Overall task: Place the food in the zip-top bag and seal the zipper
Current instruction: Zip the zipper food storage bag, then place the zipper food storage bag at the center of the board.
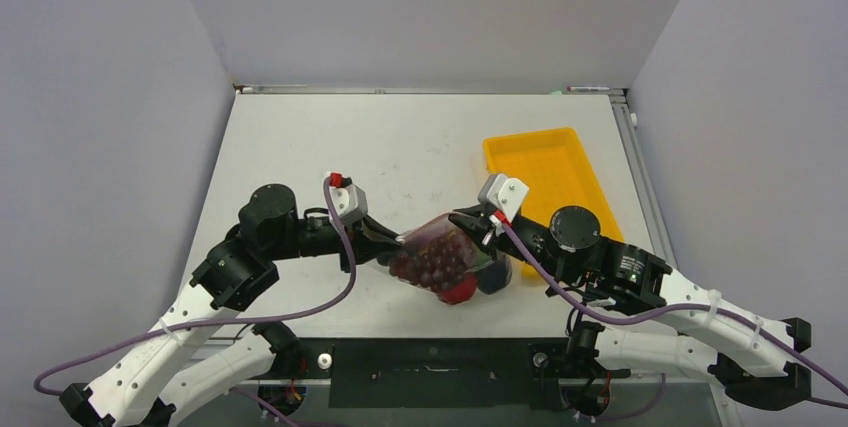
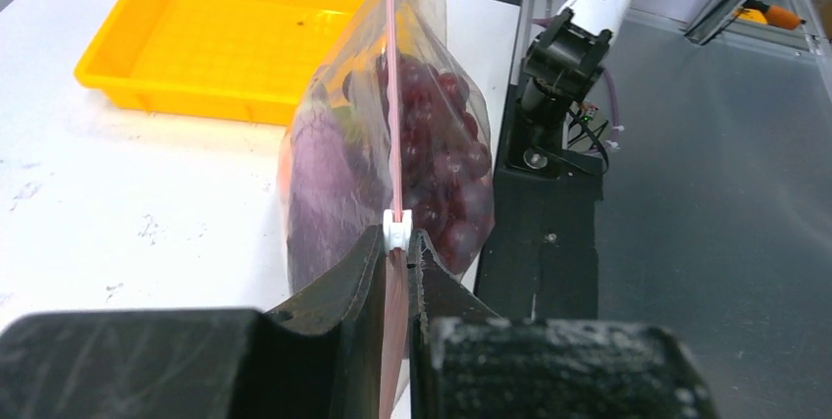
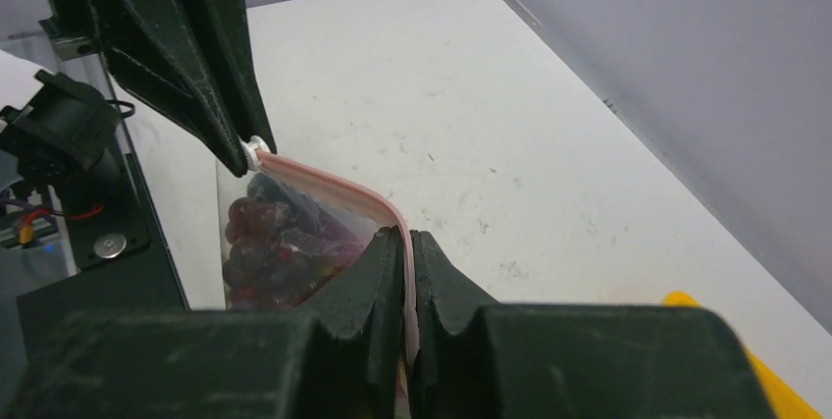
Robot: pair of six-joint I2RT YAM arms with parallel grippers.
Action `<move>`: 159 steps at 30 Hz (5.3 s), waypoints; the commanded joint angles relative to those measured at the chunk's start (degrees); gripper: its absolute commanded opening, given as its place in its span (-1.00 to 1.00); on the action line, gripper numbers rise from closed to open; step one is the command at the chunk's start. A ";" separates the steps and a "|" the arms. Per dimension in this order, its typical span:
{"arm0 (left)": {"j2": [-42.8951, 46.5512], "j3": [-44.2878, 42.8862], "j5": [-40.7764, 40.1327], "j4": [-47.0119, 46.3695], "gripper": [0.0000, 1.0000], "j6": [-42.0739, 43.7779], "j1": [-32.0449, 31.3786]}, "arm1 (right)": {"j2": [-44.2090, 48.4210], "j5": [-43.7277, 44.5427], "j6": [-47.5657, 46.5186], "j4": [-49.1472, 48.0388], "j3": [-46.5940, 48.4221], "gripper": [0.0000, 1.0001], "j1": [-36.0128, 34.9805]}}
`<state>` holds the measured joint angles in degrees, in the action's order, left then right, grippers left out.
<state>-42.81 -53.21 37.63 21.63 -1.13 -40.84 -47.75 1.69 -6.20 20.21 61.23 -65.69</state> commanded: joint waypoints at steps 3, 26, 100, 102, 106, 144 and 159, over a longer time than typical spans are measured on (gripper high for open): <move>0.82 -1.45 -5.29 7.64 -1.00 0.84 -0.12 | 4.41 16.45 -1.77 -12.49 -0.62 -0.90 0.83; 2.92 -1.76 -16.40 12.13 -1.00 -0.68 -0.12 | 5.01 38.97 -0.73 -17.74 -1.72 -0.90 0.83; 10.80 8.71 -32.90 7.38 0.92 -7.05 0.42 | -39.14 12.29 -12.67 -45.95 15.75 -0.90 21.21; 10.81 8.67 -32.88 7.38 0.92 -6.97 0.45 | -39.92 9.47 -11.36 -44.84 15.22 -0.90 21.13; 10.75 8.77 -32.97 7.33 0.92 -6.96 0.41 | -40.24 2.44 -6.75 -45.07 9.64 -0.90 20.86; 8.69 8.28 -42.73 6.49 0.92 -15.38 1.26 | -24.89 0.80 8.79 -35.66 -11.02 0.63 11.61; -0.59 1.71 -50.52 10.30 0.92 -22.49 2.17 | -14.75 3.77 20.44 -24.93 -12.27 0.97 19.47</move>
<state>-43.22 -47.51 -8.56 32.01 -19.97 -39.16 -65.76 1.83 9.26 -7.66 49.65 -47.59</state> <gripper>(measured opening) 0.962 0.977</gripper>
